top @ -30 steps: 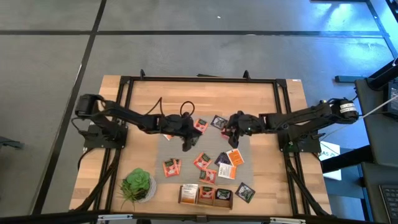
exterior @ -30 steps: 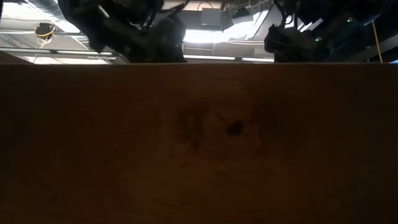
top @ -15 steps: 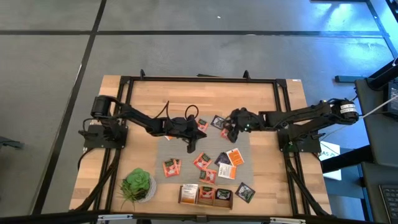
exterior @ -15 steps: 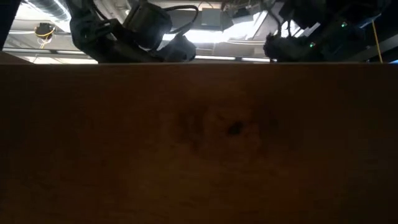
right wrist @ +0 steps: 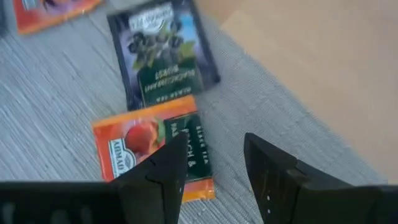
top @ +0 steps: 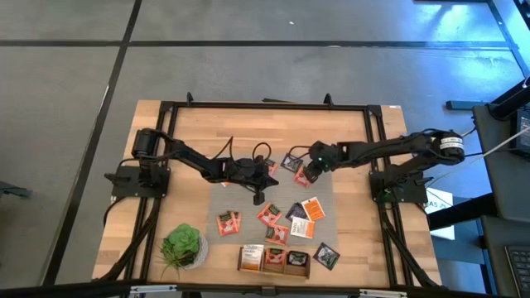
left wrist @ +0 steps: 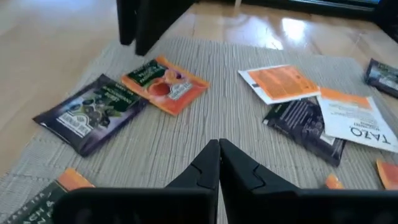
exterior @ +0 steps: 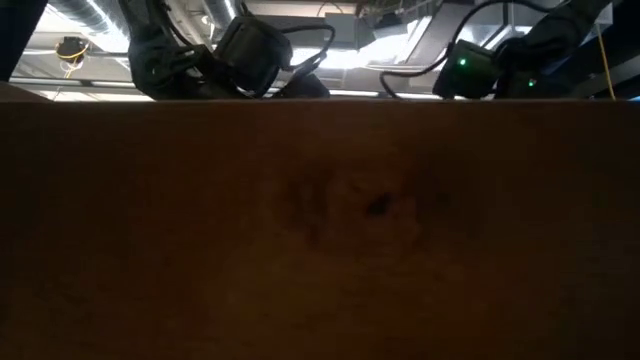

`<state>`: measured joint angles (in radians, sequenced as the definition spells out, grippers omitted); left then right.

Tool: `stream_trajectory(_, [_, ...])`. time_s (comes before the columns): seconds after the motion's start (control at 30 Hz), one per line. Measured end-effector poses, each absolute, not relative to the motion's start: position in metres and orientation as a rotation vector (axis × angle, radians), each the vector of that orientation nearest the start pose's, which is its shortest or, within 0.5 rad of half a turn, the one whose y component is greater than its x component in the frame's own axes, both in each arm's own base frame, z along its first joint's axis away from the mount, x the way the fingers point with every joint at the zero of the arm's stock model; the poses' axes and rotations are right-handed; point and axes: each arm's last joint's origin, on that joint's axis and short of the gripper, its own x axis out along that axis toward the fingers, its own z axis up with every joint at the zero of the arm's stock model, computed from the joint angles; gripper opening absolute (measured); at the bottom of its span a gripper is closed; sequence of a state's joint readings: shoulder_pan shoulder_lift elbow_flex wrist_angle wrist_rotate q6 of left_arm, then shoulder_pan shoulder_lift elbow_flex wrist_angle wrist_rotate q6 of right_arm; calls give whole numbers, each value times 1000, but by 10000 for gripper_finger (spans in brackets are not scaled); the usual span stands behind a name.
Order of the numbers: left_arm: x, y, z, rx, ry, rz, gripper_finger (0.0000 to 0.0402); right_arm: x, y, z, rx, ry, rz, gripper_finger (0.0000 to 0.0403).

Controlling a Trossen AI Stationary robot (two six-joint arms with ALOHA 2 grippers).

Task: Pick & Place Tea
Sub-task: Put the orange tea bag into the middle section of the wooden organizer

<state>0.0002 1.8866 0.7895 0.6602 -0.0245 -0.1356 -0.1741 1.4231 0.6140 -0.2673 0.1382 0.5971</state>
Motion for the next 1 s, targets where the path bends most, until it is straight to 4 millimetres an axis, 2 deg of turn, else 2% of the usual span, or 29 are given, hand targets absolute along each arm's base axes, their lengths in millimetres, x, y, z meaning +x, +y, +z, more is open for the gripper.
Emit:
stream_trajectory(0.2, [361, 1, 131, -113, 374, 46, 6, 238, -45, 135, 540, 1003, -570, 159])
stream_trajectory(0.4, [394, 5, 134, -91, 390, -39, 3, 239, -45, 134, 549, 1004, -557, 159])
stream_trajectory(0.6, [435, 8, 116, -39, 580, -56, 2, 239, -45, 134, 554, 1001, -555, 159])
stream_trajectory(0.73, [455, 13, 108, -34, 621, -43, 2, 240, -44, 134, 569, 1001, -534, 159])
stream_trajectory(0.9, [466, 17, 98, -69, 628, -24, 3, 240, -44, 134, 576, 1004, -537, 159])
stream_trajectory(1.0, [466, 21, 92, -83, 638, -16, 2, 238, -44, 133, 595, 1017, -547, 159])
